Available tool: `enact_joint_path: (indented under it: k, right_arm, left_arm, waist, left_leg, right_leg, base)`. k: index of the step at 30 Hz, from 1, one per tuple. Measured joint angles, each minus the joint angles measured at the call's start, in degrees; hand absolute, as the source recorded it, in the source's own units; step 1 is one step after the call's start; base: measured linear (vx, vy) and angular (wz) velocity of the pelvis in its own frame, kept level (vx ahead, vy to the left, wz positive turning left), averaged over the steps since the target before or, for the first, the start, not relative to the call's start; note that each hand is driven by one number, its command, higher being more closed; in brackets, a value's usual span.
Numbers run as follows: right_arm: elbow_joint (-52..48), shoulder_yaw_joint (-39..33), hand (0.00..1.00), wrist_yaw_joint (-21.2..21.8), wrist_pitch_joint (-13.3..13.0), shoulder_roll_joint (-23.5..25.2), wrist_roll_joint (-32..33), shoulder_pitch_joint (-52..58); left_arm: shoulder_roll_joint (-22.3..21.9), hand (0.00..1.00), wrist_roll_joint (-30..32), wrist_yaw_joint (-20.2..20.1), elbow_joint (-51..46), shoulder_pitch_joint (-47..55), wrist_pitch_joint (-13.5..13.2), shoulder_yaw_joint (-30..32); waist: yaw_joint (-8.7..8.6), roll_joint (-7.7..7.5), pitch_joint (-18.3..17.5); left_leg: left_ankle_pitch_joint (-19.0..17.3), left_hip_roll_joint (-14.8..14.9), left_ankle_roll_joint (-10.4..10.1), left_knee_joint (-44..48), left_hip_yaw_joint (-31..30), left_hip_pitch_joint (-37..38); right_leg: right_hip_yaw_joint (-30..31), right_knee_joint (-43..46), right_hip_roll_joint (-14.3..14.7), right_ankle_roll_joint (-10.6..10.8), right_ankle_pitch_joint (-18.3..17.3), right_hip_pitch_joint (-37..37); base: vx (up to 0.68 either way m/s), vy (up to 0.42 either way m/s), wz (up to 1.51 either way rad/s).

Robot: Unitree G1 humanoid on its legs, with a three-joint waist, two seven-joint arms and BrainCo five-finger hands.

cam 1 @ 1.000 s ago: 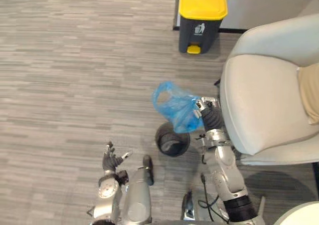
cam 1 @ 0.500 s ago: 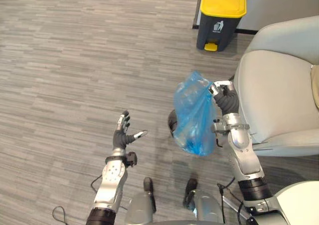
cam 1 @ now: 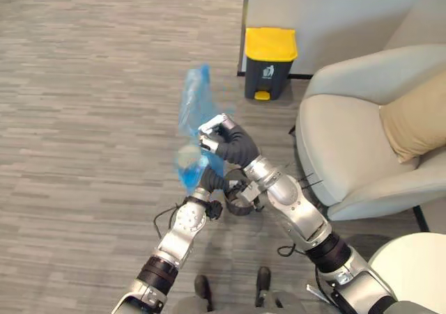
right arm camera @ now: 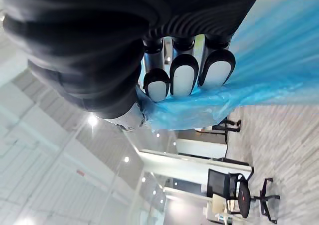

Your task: Gather rubbish on tea table into small bin, then transfer packed bag to large trash can.

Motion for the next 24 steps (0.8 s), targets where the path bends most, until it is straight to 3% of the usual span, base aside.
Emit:
enact_joint_path:
  k: [1, 7, 11, 17, 18, 24]
  right_arm:
    - [0.01, 1.26, 1.00, -0.04, 0.02, 0.03, 0.30, -0.56]
    - [3.18, 6.84, 1.00, -1.32, 0.30, 2.78, 2.34, -4.15]
    - [4.76, 9.37, 1.00, -2.50, 0.33, 5.65, 4.28, -5.31]
    - [4.76, 10.41, 1.00, -2.52, 0.32, 6.50, 4.38, -5.30]
    - [4.76, 10.42, 0.00, -2.52, 0.32, 6.48, 4.36, -5.26]
    - [3.81, 10.77, 0.00, -2.20, -0.70, 6.99, 3.76, -2.91]
  left_arm:
    - [0.16, 1.00, 2.08, 1.58, 0.11, -0.59, 0.38, -0.01]
    - [-1.90, 1.00, 8.86, 9.68, 0.73, -2.65, 3.58, 0.27]
    - [-4.18, 1.00, 9.55, 14.11, -1.77, -2.44, 3.58, 0.29]
    - [-5.88, 1.00, 7.34, 14.65, -3.05, -2.42, 3.36, 0.23]
    - [-6.06, 1.00, 6.87, 14.67, -3.05, -2.38, 3.33, 0.11]
    - [-6.21, 1.00, 2.57, 13.99, -2.37, 0.36, 3.48, 0.50]
  waist:
    - [0.10, -0.01, -0.27]
    - [1.45, -0.01, -0.74]
    - [1.70, -0.03, -0.82]
    - [1.47, -0.06, -1.54]
    - [1.36, -0.08, -1.80]
    - [1.29, -0.06, -2.50]
  left_leg:
    - [0.00, 0.00, 0.00, -0.12, 0.26, 0.15]
    - [1.06, -0.17, -0.13, -1.94, 0.62, 1.73]
    - [2.02, -0.21, -0.30, -3.73, 0.55, 2.54]
    - [2.07, -0.24, -0.32, -3.71, 0.55, 2.59]
    - [2.10, -0.10, -0.37, -3.69, 0.40, 2.58]
    - [2.08, 0.07, -0.39, -3.69, -0.11, 2.59]
  right_leg:
    - [0.37, -0.30, 0.11, 0.00, 0.27, 0.09]
    - [0.72, -1.86, 0.73, -0.31, 1.47, 1.35]
    - [0.57, -1.87, 0.99, -0.32, 1.47, 1.43]
    - [0.62, -2.00, 1.03, -0.31, 1.47, 1.48]
    - [0.59, -2.41, 1.06, -0.32, 1.51, 1.71]
    - [0.26, -3.87, 1.59, -0.62, 1.91, 2.61]
  base:
    - [-0.04, 0.004, -0.15]
    - [-0.03, -0.002, -0.04]
    - [0.00, 0.000, 0.00]
    - [0.01, 0.000, 0.00]
    - [0.03, -0.008, 0.05]
    - [0.02, -0.005, 0.02]
